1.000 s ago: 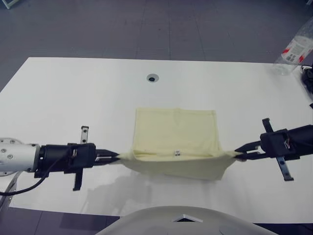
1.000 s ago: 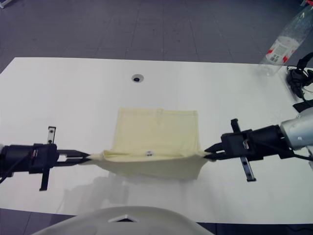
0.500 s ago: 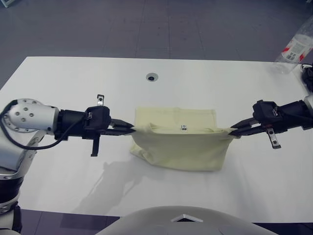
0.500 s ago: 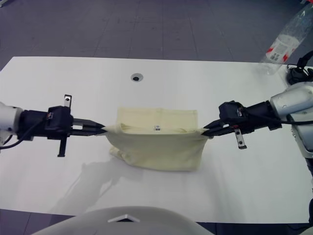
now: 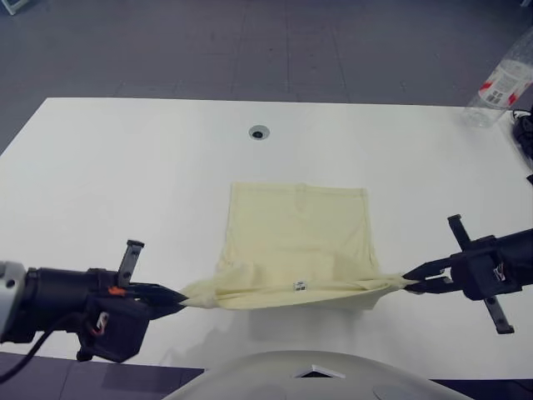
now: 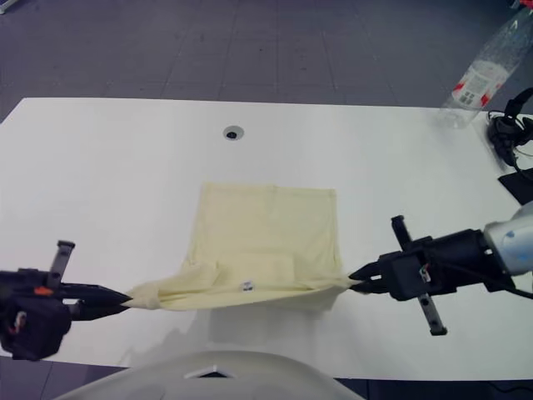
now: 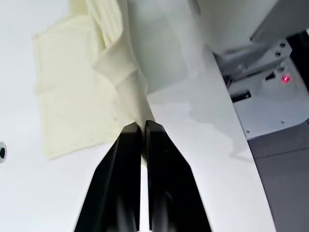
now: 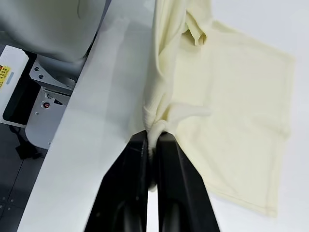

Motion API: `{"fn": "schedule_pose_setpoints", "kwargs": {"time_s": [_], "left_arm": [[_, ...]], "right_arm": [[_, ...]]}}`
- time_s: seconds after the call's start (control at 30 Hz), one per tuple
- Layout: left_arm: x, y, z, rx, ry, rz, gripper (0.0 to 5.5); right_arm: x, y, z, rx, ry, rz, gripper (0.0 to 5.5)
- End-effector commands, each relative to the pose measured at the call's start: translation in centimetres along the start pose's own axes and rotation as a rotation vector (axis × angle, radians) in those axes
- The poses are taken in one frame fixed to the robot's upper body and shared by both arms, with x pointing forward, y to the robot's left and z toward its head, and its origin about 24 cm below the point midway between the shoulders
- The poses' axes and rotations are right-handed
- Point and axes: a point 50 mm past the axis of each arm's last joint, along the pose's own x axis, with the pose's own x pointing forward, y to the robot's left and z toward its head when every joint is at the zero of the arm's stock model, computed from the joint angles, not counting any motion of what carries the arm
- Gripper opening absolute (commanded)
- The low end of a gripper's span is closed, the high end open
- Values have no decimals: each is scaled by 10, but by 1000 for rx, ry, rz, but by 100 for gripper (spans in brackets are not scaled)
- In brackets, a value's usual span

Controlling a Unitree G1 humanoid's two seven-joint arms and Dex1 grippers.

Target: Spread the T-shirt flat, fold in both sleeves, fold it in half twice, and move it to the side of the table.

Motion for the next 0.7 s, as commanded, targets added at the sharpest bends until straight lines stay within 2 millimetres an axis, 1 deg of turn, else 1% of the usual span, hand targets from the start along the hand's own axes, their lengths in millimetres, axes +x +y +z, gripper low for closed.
{"fn": "schedule_pose_setpoints", "kwargs": {"time_s": [0.03, 0.1, 0.17, 0.23, 0.27, 0.37, 0.47, 0.53, 0.7], "left_arm": [[10, -19, 2, -15, 6, -68, 0], [14, -25, -2, -27, 30, -87, 0], [15, -32, 0, -23, 38, -74, 0], [16, -44, 10, -32, -62, -91, 0], [17, -47, 13, -40, -101, -94, 0], [17, -49, 17, -72, -189, -112, 0], [22, -55, 14, -102, -151, -143, 0], [24, -56, 15, -109, -162, -140, 0], [25, -53, 11, -130, -126, -110, 0]], "right_arm": [[3, 4, 1, -9, 26, -12, 4], [5, 5, 1, -9, 28, -13, 4], [7, 5, -1, -7, 35, -7, 4], [8, 7, -3, -2, 45, 0, 4], [8, 8, -4, 3, 48, 0, 4], [10, 9, -4, 11, 52, -11, 4], [12, 9, -3, 0, 47, -11, 4], [13, 8, -2, -5, 45, -10, 4], [13, 8, -1, -13, 45, -12, 4]]}}
